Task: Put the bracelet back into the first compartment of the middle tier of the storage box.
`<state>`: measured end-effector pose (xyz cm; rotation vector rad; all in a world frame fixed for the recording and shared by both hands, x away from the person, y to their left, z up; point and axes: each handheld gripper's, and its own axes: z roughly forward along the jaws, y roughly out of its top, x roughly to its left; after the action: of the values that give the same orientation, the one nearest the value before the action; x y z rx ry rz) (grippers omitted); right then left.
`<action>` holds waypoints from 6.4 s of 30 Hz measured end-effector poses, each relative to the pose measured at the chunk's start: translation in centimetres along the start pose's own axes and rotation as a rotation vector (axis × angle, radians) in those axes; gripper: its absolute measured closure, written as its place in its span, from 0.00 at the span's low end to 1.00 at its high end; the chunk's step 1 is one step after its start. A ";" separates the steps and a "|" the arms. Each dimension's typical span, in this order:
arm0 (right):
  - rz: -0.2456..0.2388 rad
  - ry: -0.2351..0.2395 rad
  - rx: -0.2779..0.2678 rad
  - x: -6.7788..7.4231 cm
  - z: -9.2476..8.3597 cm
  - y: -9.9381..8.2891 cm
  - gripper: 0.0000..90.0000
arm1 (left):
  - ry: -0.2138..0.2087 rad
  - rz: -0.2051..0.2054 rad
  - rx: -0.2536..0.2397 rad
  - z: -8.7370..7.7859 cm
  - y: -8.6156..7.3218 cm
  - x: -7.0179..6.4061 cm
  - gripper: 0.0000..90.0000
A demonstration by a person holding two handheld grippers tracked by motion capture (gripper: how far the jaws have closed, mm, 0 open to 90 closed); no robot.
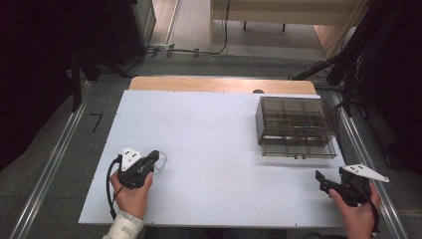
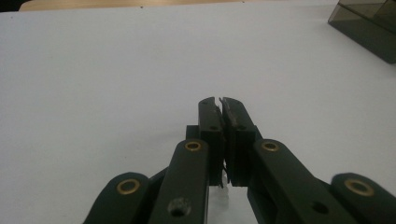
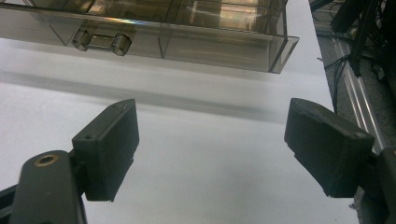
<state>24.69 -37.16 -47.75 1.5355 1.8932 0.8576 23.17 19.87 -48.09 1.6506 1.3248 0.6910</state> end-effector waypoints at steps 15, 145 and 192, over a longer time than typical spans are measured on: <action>0.000 0.001 -0.003 0.0 0.0 0.0 0.18 | -0.062 0.006 -0.043 0.7 0.4 -1.3 0.98; 0.004 0.014 0.017 -0.1 0.4 0.0 0.18 | -0.394 0.046 -0.126 10.2 4.1 -15.8 0.98; 0.008 0.016 0.026 0.0 0.6 0.0 0.18 | -0.464 0.041 -0.180 11.5 5.4 -18.4 0.98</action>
<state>25.12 -37.09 -48.16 1.5568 1.9184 0.8536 30.32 -1.27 -46.70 1.5732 0.8741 0.4013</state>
